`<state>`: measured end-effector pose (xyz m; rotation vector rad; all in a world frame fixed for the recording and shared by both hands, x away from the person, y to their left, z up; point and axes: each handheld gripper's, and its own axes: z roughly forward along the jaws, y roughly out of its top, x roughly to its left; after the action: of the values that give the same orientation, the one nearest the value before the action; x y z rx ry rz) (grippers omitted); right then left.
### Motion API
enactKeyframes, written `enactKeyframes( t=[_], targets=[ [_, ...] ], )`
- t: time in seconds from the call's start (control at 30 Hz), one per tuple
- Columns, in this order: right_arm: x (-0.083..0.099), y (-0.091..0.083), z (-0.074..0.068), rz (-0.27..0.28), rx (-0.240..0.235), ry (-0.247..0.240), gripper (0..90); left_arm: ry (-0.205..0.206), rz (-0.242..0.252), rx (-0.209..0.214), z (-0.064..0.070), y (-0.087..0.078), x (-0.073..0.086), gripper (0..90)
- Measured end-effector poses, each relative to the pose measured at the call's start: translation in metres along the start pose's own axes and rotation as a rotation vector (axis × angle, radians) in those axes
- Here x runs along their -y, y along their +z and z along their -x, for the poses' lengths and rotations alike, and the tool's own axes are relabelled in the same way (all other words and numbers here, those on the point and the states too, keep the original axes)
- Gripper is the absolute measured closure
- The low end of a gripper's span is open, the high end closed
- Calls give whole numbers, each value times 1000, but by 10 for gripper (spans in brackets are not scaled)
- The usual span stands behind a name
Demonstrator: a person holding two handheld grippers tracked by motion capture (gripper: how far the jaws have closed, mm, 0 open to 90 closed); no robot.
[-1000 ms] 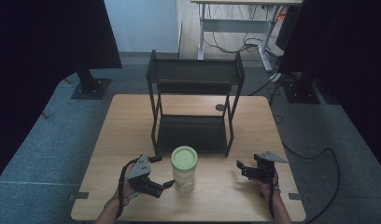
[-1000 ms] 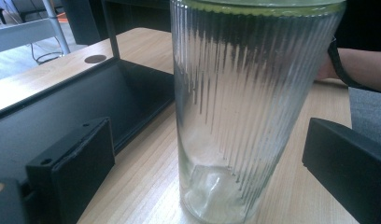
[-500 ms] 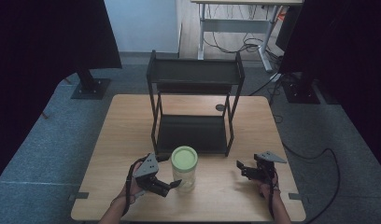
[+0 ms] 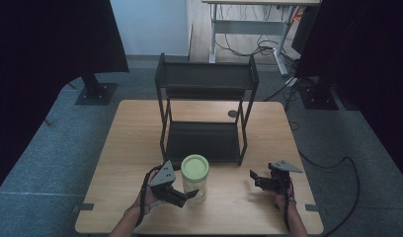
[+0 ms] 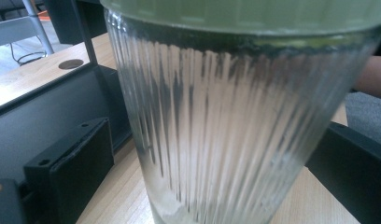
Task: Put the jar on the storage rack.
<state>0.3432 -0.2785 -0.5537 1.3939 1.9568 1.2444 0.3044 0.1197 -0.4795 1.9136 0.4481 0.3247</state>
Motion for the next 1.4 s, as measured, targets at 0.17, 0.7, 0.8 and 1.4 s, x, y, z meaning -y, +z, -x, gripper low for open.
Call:
enactKeyframes(
  t=[0.17, 0.7, 0.8, 1.4],
  targets=[
    [0, 0, -1, -1, 3, -8, 91, -3, 1, -8, 2, 6, -1, 25],
    [0, 0, -1, -4, 4, -10, 91, 22, 38, -7, 6, 9, 2, 115],
    [0, 0, -1, -5, 6, -12, 91, 22, 38, -6, 6, 9, 2, 115],
    [0, 0, -1, -5, 5, -15, 91, 21, 48, 0, 5, 8, 2, 117]
  ],
)
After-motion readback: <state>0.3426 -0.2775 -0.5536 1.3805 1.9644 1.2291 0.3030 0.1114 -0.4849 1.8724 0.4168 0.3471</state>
